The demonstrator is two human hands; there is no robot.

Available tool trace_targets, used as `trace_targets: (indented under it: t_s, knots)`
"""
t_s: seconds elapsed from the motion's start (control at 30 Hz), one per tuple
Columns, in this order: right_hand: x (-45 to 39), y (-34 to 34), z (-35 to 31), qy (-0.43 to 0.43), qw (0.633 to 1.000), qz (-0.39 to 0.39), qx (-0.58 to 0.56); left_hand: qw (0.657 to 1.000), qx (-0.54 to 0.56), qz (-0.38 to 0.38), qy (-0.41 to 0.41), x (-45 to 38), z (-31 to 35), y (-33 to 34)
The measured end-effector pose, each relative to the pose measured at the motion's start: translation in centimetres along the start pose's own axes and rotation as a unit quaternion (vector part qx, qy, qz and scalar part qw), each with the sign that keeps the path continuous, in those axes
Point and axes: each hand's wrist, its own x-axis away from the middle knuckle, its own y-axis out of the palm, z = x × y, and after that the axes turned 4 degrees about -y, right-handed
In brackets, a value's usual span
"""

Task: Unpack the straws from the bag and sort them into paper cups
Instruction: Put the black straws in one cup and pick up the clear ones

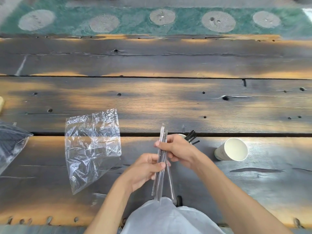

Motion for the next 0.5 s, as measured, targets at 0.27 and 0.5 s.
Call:
trace_targets:
  t_s: [0.27,0.5]
  knots:
    - [3.4,-3.8,-0.5,-0.120,0.974,0.156,-0.108,1.000,-0.006,0.025,-0.009,0.6,-0.7,4.2]
    - [7.1,-5.6,0.7,-0.163,0.963,0.172,-0.131,0.989,0.121,0.085,0.020,-0.1,-1.3,9.5]
